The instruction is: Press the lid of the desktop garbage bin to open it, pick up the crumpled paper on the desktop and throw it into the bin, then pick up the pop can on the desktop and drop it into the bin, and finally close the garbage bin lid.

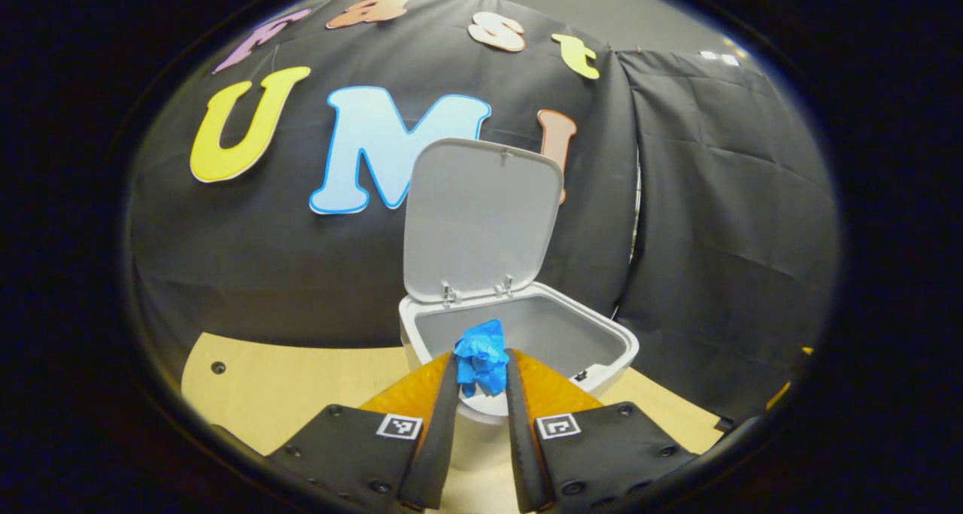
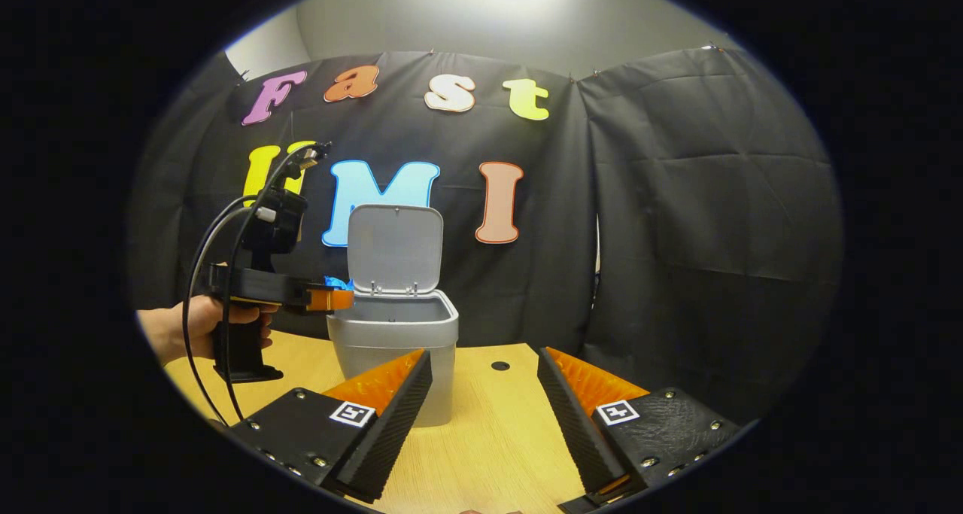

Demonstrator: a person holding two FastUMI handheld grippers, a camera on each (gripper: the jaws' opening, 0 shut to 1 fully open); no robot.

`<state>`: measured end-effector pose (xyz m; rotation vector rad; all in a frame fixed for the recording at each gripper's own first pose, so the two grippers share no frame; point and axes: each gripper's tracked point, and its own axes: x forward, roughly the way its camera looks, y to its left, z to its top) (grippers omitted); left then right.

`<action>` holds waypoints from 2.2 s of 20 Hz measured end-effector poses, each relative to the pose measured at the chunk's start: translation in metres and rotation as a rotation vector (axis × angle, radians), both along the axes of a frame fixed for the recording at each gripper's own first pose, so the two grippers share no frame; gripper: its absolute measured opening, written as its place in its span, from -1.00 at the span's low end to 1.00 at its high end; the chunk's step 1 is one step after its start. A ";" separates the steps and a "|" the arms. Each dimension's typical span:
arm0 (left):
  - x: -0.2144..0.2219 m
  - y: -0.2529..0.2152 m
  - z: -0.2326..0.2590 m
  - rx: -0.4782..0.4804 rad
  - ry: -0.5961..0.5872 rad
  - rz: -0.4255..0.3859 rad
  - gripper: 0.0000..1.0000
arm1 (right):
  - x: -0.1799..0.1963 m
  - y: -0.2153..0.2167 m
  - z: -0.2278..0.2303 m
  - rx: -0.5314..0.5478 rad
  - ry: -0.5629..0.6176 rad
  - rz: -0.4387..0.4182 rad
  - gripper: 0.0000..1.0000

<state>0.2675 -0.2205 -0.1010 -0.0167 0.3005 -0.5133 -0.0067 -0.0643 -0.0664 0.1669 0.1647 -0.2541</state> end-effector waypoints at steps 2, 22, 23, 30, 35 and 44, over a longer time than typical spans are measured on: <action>0.004 -0.002 -0.004 0.002 0.004 -0.002 -0.14 | -0.001 0.000 -0.001 0.008 0.005 -0.004 0.83; -0.045 0.077 0.058 -0.047 -0.176 0.122 0.90 | 0.020 0.081 -0.011 0.053 0.014 0.260 0.83; -0.050 0.085 0.060 -0.047 -0.186 0.135 0.90 | 0.021 0.090 -0.013 0.054 0.014 0.285 0.83; -0.077 0.152 0.084 -0.040 -0.253 0.249 0.90 | 0.032 0.155 -0.017 0.082 0.011 0.429 0.84; -0.093 0.189 0.108 -0.045 -0.296 0.286 0.94 | 0.042 0.187 -0.039 0.093 0.059 0.450 0.84; -0.111 0.222 0.099 -0.049 -0.261 0.307 0.92 | 0.048 0.239 -0.105 0.111 0.238 0.545 0.84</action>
